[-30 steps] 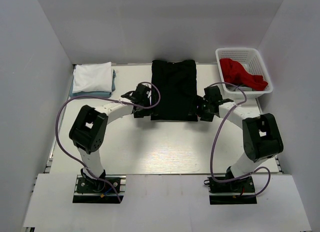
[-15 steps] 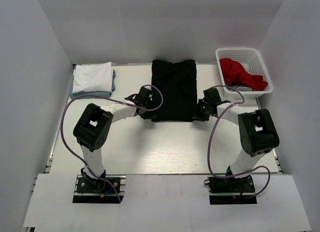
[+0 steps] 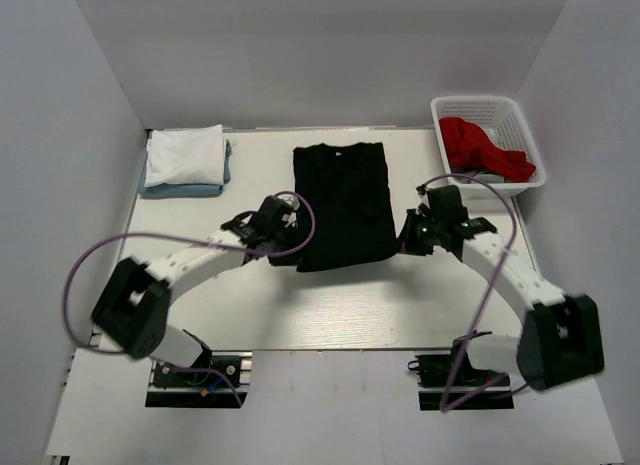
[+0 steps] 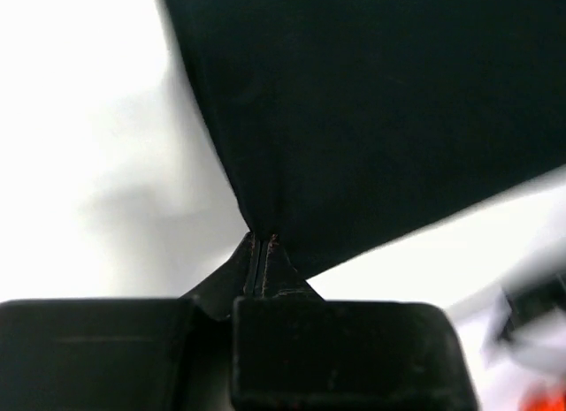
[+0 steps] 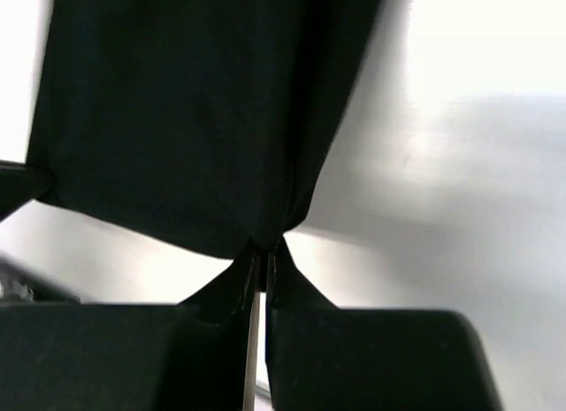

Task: Fold and stack the t-shirts
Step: Grab one side of the 2/3 rectangular tshirt with both arms, then fold the long partially folded tshirt into a neat square

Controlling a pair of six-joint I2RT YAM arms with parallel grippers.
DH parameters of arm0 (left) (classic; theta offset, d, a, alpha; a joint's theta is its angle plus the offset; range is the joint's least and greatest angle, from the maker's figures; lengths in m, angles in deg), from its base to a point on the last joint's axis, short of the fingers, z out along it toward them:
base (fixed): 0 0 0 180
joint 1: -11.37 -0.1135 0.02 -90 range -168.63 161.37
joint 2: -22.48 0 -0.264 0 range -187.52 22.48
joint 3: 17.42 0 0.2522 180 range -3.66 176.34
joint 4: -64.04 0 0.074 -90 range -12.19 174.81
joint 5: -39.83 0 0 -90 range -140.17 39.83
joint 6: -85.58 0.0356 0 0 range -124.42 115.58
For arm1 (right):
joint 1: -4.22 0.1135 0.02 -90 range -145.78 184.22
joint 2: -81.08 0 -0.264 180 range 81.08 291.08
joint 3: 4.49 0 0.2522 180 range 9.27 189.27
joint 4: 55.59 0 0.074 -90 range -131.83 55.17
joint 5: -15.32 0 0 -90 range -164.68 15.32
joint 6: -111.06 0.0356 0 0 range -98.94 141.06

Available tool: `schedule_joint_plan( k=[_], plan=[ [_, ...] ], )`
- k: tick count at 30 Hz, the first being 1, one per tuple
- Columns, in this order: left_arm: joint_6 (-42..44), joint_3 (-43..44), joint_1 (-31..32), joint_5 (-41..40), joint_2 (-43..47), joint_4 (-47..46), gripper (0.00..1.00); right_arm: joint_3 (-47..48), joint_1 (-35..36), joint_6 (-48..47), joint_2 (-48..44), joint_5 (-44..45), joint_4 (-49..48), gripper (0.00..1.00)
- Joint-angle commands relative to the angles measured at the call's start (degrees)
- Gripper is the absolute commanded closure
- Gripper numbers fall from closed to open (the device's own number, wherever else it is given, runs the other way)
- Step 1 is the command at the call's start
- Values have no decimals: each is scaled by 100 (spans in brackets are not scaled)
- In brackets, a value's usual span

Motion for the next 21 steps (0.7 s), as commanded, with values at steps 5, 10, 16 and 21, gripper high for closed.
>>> schedule_joint_plan(
  k=[5,10,16,21],
  plan=[
    [380,-586,209,2178,2497,494,100,-227,-27,-1060,-1977,-1147,1548,100],
    [328,-314,209,2524,3386,546,100,176,-27,-1158,-2855,-1105,1866,100],
    [248,-138,209,2164,3440,801,100,467,-44,-1000,-2972,-762,1428,100],
    [-111,64,130,855,3317,1371,100,722,-62,-790,-2647,-358,1032,100]
  ],
)
